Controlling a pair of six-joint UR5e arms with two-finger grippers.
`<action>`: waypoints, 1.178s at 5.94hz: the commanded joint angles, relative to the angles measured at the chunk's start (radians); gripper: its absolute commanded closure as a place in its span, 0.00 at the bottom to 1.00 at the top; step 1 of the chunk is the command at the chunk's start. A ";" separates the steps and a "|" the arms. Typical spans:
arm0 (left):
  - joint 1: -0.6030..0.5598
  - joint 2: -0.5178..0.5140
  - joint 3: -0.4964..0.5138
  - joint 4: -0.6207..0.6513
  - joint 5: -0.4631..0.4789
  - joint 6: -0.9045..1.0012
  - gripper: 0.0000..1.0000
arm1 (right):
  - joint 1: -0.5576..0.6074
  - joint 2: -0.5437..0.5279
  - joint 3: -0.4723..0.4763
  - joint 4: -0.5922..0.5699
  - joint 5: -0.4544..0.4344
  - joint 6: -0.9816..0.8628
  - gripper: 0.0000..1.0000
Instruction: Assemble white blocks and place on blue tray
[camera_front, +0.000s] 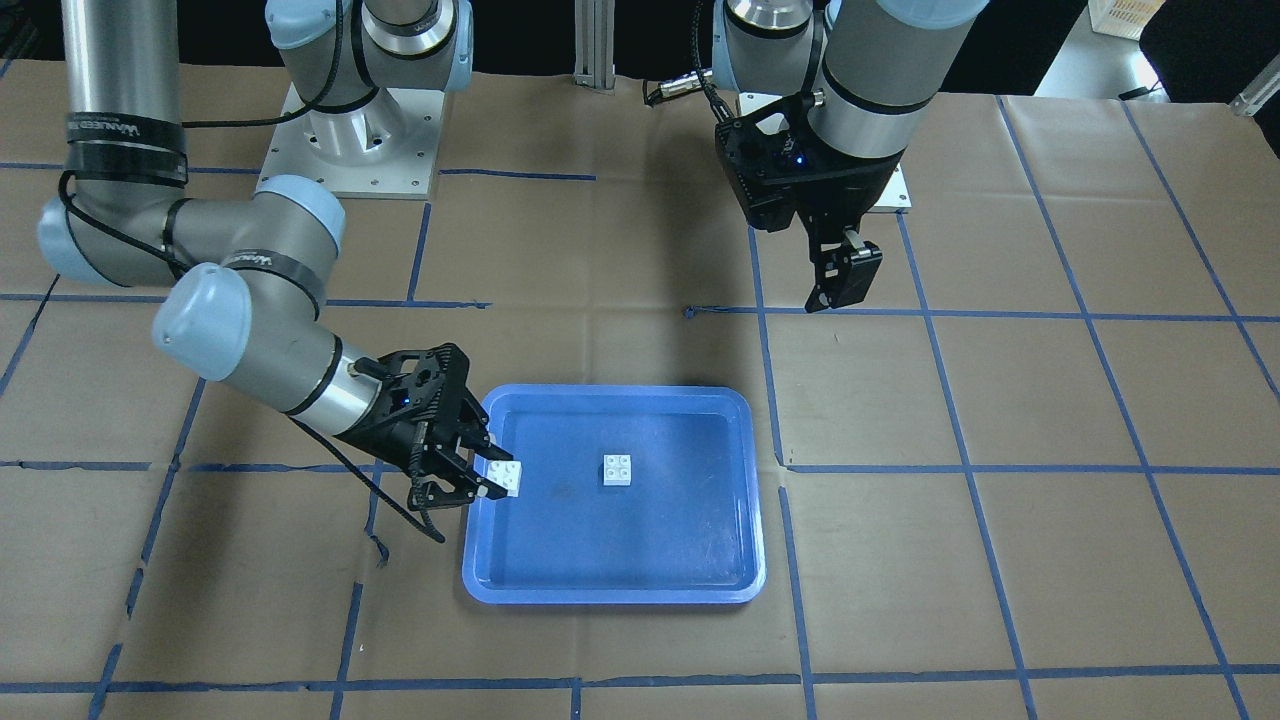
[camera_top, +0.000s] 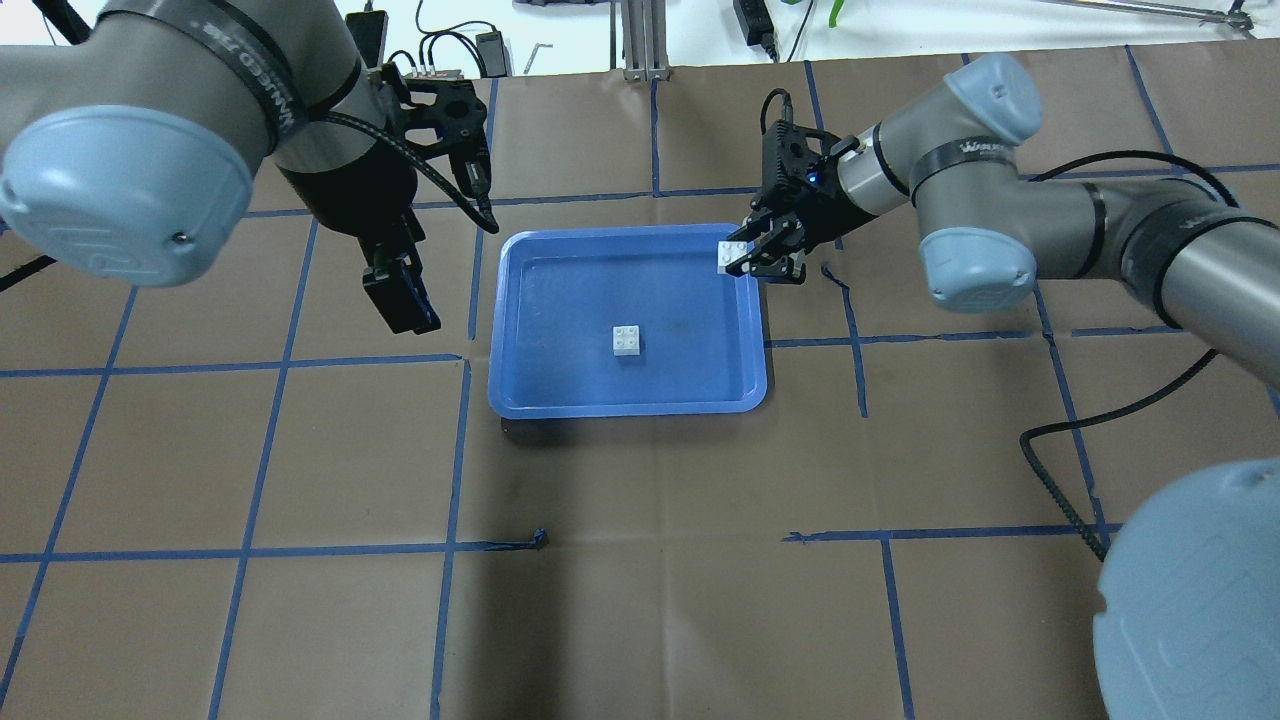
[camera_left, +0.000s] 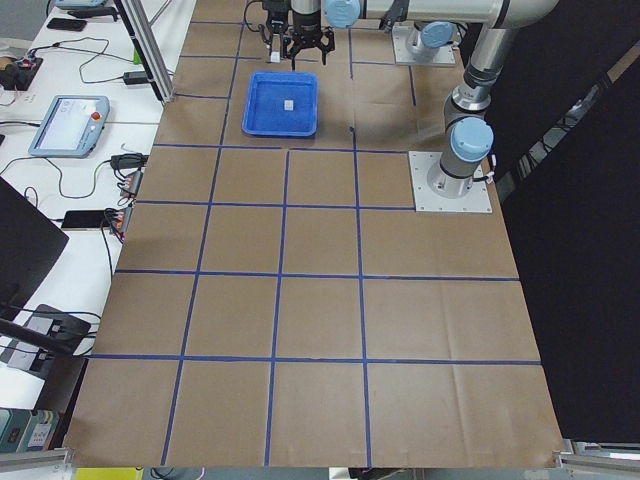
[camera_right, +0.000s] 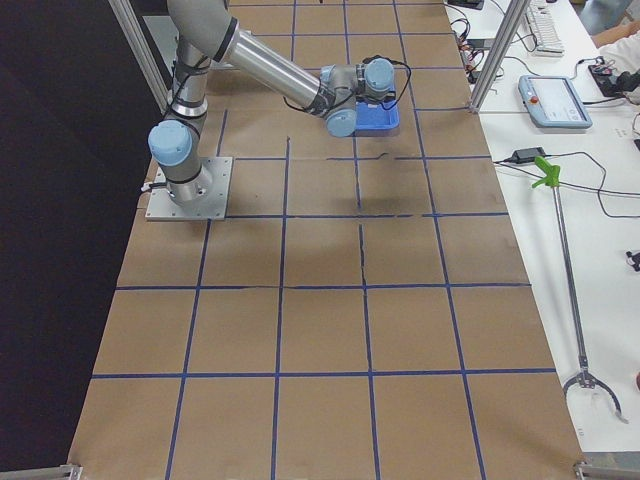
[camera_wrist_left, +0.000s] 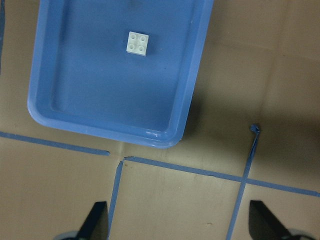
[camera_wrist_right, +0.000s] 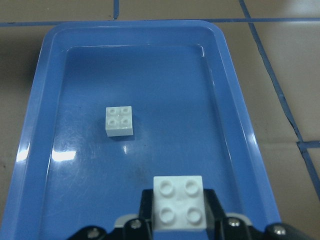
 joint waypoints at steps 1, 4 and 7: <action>0.026 0.023 0.009 -0.041 0.002 -0.162 0.01 | 0.059 0.068 0.061 -0.196 -0.001 0.096 0.63; 0.032 0.053 0.012 -0.026 0.002 -0.739 0.01 | 0.108 0.141 0.066 -0.282 -0.004 0.117 0.63; 0.031 0.080 0.001 0.012 0.008 -1.066 0.01 | 0.134 0.156 0.066 -0.284 -0.010 0.126 0.63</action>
